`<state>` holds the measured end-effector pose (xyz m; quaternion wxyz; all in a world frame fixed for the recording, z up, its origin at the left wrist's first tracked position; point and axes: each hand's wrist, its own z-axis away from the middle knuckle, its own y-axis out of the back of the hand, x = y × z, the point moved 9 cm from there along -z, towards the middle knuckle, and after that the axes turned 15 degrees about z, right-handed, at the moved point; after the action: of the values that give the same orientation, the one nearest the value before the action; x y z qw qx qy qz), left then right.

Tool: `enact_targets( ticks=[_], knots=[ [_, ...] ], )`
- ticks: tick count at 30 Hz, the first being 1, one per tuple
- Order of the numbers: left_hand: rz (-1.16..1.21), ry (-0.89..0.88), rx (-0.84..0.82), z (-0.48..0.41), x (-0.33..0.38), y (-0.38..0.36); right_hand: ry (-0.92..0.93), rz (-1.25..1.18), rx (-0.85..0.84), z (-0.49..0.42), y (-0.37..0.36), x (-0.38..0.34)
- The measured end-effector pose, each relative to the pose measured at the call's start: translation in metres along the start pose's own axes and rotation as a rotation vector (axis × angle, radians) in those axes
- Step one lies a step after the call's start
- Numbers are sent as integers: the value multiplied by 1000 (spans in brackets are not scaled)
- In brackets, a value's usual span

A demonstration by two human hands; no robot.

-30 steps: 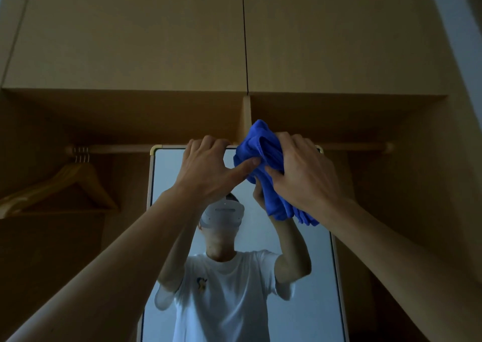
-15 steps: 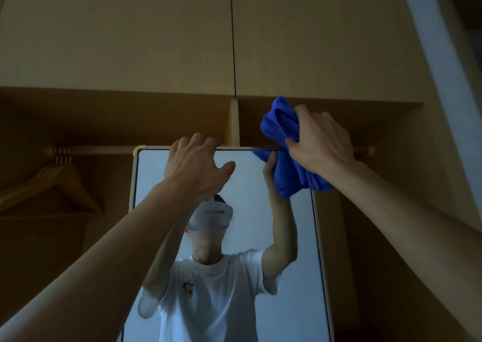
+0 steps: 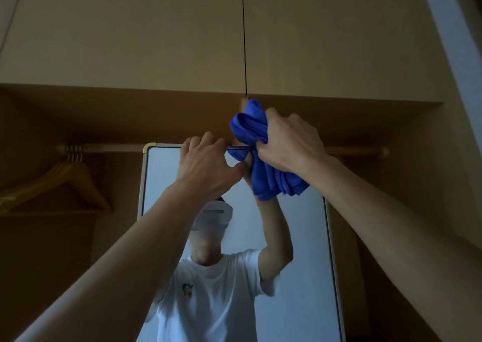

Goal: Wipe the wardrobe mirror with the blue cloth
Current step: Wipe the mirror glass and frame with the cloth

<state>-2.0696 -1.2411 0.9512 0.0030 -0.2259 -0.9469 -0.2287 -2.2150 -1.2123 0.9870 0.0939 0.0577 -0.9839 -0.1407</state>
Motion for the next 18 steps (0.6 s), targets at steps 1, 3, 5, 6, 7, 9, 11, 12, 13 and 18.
enact_targets(
  ticks=[1, 3, 5, 6, 7, 9, 11, 12, 13, 18],
  knots=[
    [-4, -21, 7, -1, -1, 0, 16, -24, -3, -3, 1, -10],
    [9, -31, 8, -2, -6, -1, 39, -63, -5, -9, 2, -28],
    [25, -47, 3, -2, -9, 1, 44, -74, 4, -11, 1, -36],
    [30, -51, 5, -1, -9, 3, 42, -80, 6, -11, 1, -37],
    [38, -50, 3, 1, -9, 6, 40, -86, 6, -10, 0, -36],
    [38, -46, -15, 5, -9, 11, 36, -87, 1, -9, -1, -31],
    [-10, -48, -34, 7, -9, 14, 28, -74, -8, -7, -2, -23],
    [-28, -43, -41, 6, -10, 15, 18, -66, -15, -7, -2, -18],
    [-44, -35, -44, 6, -11, 17, 5, -59, -21, -6, -3, -11],
    [-143, 33, -24, 13, -27, 25, -69, -10, -48, 0, -6, 24]
  ],
)
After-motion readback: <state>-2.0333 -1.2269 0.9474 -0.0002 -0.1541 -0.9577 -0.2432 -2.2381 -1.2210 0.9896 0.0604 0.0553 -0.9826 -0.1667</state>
